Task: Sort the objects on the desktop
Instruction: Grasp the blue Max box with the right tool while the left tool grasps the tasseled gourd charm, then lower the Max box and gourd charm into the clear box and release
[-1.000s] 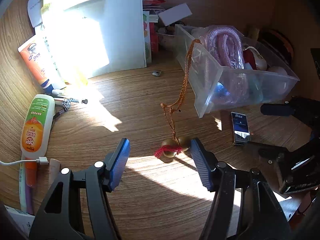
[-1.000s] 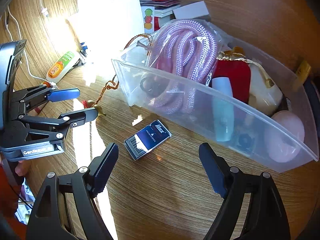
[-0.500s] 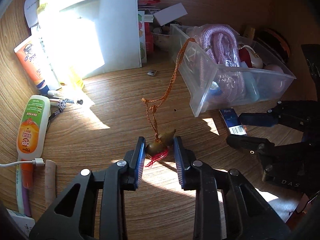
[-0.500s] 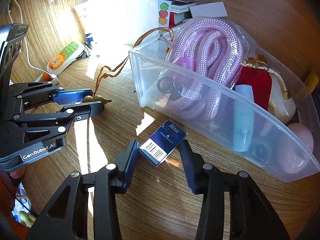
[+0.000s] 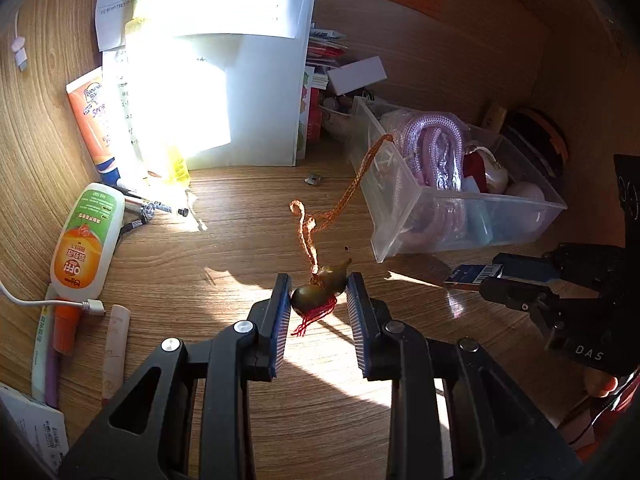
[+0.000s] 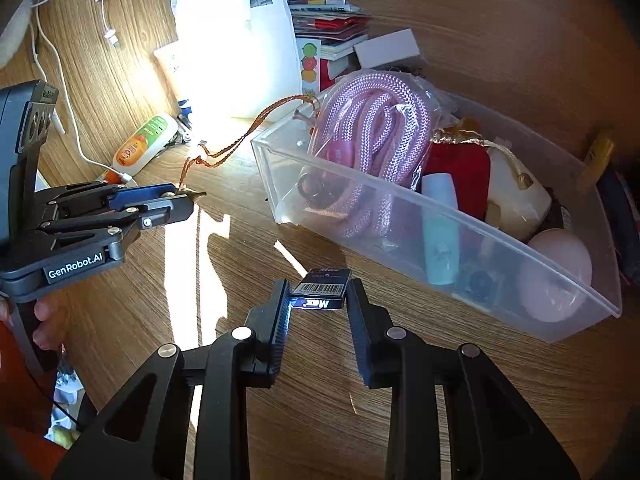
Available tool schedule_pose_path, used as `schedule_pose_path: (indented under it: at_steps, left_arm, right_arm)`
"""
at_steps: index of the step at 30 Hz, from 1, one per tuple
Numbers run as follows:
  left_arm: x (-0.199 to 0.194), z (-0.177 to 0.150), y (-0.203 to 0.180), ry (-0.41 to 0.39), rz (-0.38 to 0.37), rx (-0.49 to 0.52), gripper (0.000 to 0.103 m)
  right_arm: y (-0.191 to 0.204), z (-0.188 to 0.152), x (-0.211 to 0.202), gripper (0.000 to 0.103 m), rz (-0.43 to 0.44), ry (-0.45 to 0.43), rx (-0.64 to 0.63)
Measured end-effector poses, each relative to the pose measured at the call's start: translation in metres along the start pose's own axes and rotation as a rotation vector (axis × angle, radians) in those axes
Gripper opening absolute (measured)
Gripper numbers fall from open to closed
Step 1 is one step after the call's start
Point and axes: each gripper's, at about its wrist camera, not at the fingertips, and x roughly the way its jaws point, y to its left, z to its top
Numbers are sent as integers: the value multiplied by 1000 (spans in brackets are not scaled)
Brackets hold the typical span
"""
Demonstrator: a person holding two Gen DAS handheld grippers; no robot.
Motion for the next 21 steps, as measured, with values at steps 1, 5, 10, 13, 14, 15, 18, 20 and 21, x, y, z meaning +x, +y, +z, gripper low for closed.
schedule_pose_path:
  at_steps: [1,5,10,13,14,15,18,20,21]
  left_arm:
    - [-5,2,-1,-14,0,-3,28]
    - [-22,12,-7,-64,-5,4,28]
    - [-31,25,-24,-103,-18,41,28]
    - [-40,28,-32,-122,-31,60,28]
    - [-40,31,-35,-127,-35,66,28]
    - [-40,34,-37,-133,-39,71,28]
    - [-39,47,-46,-150,-63,83,28]
    - [-39,55,-52,-162,-76,91,28]
    - [-37,58,-55,-167,-87,96,28]
  right_arm:
    - [-1,0,-3,26,2,-7,3]
    - [-7,0,-15,26,10,-38,19]
    - [-14,4,-30,26,9,-83,39]
    - [-20,9,-39,26,2,-112,50]
    - [-22,10,-43,26,-2,-123,54]
    - [-26,12,-47,26,-5,-134,57]
    - [-36,20,-61,26,-17,-169,70]
    - [-44,24,-69,26,-30,-191,75]
    - [-48,27,-73,25,-34,-201,79]
